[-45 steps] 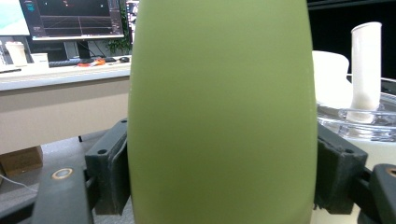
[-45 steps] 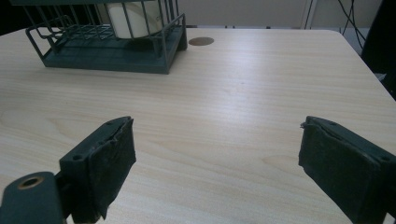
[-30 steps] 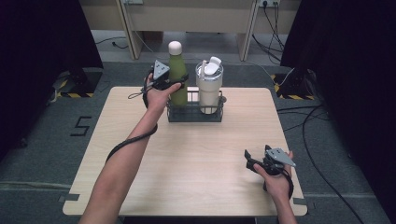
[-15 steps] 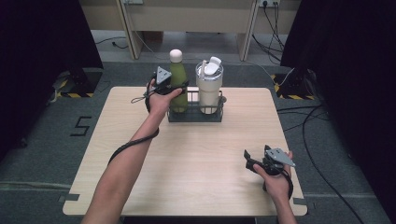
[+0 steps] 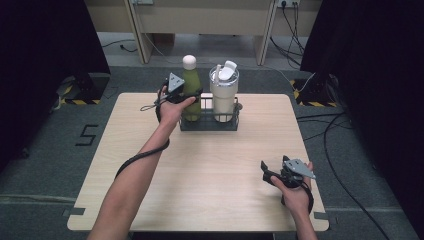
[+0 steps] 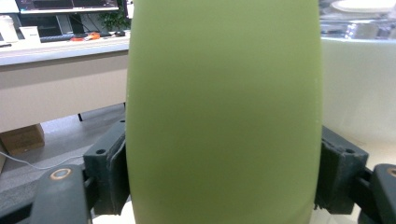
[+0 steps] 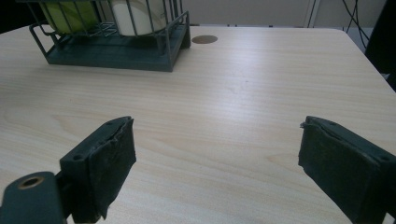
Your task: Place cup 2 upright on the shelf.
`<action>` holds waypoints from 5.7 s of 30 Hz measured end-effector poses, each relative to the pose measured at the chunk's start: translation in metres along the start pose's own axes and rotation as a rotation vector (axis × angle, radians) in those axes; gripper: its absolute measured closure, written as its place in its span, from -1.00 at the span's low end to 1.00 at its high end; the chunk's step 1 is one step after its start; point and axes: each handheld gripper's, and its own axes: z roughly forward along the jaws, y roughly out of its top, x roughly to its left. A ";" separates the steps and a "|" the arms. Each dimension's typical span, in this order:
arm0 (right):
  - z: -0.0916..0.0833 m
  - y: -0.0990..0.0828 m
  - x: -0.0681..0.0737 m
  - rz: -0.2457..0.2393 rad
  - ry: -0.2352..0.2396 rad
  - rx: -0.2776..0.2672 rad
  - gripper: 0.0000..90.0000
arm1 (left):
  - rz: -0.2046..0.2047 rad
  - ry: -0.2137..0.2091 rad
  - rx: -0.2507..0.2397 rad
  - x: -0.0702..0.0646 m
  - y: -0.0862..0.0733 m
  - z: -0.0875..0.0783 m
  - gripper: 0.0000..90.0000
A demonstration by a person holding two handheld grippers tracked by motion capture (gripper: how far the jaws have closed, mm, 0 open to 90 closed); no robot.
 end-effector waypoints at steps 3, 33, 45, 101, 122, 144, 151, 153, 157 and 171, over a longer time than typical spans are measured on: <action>0.000 0.000 0.000 -0.002 0.002 0.000 -0.76 | -0.001 0.000 0.005 0.000 0.001 0.000 -0.54; 0.000 0.000 0.001 -0.013 -0.002 0.001 -0.76 | 0.064 0.030 0.013 0.002 0.005 -0.033 -0.71; -0.001 0.000 0.001 -0.015 -0.007 0.000 -0.76 | 0.075 0.027 0.005 0.003 0.004 -0.051 -0.76; -0.002 0.003 0.002 -0.012 -0.017 -0.009 -0.76 | 0.034 0.066 0.006 0.024 -0.037 -0.166 -0.84; -0.004 0.003 0.001 -0.010 -0.020 -0.011 -0.76 | -0.010 0.096 0.008 0.033 -0.065 -0.212 -0.84; -0.005 0.004 -0.001 -0.001 -0.023 -0.015 -0.76 | -0.038 0.119 0.014 0.037 -0.095 -0.252 -0.83; -0.005 0.004 -0.001 -0.002 -0.023 -0.016 -0.76 | -0.050 0.138 0.026 0.041 -0.109 -0.265 -0.82; -0.005 0.004 -0.001 0.000 -0.024 -0.015 -0.76 | -0.053 0.143 0.030 0.042 -0.114 -0.268 -0.81; -0.005 0.004 -0.001 -0.003 -0.024 -0.016 -0.76 | -0.059 0.155 0.035 0.044 -0.121 -0.275 -0.80; -0.005 0.004 -0.001 -0.003 -0.023 -0.016 -0.76 | -0.092 0.179 0.028 0.045 -0.136 -0.290 -0.76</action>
